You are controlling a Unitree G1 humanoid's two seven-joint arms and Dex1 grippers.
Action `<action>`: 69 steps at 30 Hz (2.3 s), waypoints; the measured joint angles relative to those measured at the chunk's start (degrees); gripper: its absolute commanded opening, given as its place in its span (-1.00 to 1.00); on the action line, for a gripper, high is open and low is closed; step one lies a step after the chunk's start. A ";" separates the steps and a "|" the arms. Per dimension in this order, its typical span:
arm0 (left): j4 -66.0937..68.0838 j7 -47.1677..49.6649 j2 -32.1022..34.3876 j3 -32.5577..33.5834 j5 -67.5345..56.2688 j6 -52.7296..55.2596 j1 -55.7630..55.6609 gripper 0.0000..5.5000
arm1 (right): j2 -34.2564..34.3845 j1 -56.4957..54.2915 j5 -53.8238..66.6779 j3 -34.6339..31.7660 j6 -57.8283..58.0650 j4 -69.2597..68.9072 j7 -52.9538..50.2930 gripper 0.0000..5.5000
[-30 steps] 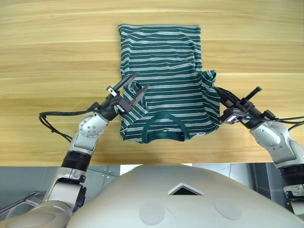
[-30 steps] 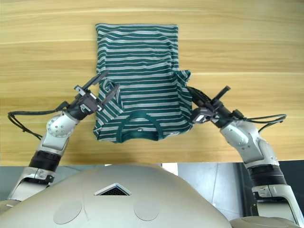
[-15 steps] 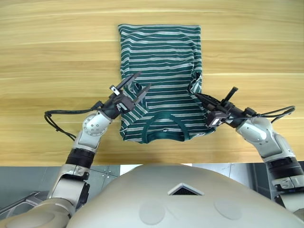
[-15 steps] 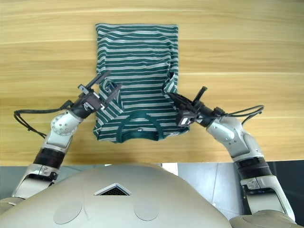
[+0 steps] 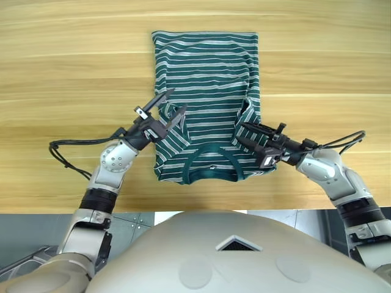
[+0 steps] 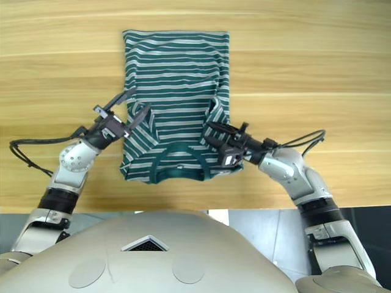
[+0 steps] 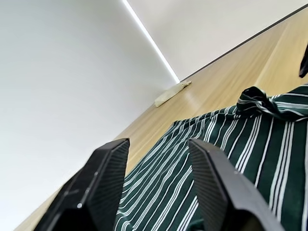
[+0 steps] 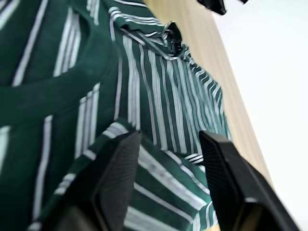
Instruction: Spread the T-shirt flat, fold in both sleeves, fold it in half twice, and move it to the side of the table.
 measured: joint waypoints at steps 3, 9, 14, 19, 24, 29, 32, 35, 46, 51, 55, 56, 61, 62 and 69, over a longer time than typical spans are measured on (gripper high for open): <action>-0.79 0.76 2.42 2.16 1.29 0.41 0.17 -0.17 | -0.92 0.71 0.49 -1.41 0.49 0.32 0.09 -0.16; -1.71 6.08 15.39 15.05 10.53 4.55 7.46 -0.17 | -5.72 4.33 20.74 -21.16 -3.29 -5.65 -2.95 -0.16; -14.71 -5.20 22.14 12.07 9.27 6.95 26.12 -0.17 | -9.30 11.43 3.25 -16.22 0.88 3.23 1.12 -0.16; -22.78 -13.70 23.12 3.74 6.03 9.74 27.40 -0.17 | -9.59 11.63 0.60 -13.78 0.73 1.36 2.29 -0.16; -25.07 -15.80 23.70 0.13 4.44 10.47 28.05 -0.17 | -9.47 9.30 -0.12 -12.16 0.91 1.58 2.32 -0.16; -23.02 -16.62 23.58 -2.44 3.86 10.26 24.20 -0.17 | -9.60 9.33 0.06 -12.15 0.76 1.83 2.30 -0.16; -22.11 -16.56 23.58 -2.84 3.33 9.88 23.42 -0.17 | -9.63 9.33 0.24 -12.16 0.71 1.96 2.28 -0.16; -20.30 -16.54 23.57 -3.87 3.26 8.66 21.40 -0.30 | -9.62 9.35 0.26 -12.17 0.68 1.99 2.11 -0.16; -17.27 -17.22 25.03 -5.69 2.43 5.73 20.02 -0.94 | -10.96 11.47 0.32 -13.12 1.15 0.77 1.69 -0.16; -16.04 -16.42 25.40 -4.33 1.00 5.55 20.24 -0.99 | -10.96 11.59 0.38 -13.12 1.21 0.70 1.72 -0.16; -13.95 -14.62 25.27 -1.99 0.42 5.65 19.47 -0.99 | -11.23 12.18 0.36 -12.72 1.05 0.35 1.72 -0.16; -13.91 -14.30 25.05 -1.80 0.43 5.75 19.48 -0.99 | -11.40 12.58 0.30 -12.66 1.04 -0.24 1.76 -0.16; -13.44 -13.89 23.81 -1.02 0.48 6.83 18.61 -0.99 | -13.37 17.69 0.30 -12.86 0.63 -5.32 1.94 -0.16; -13.32 -13.90 23.49 -1.09 0.66 6.94 17.91 -0.99 | -13.43 17.97 0.28 -12.84 0.65 -5.77 2.00 -0.16; -11.68 -14.13 21.95 -1.50 0.78 6.90 15.41 -0.99 | -13.74 18.50 0.10 -10.72 -0.06 -9.16 3.97 -0.16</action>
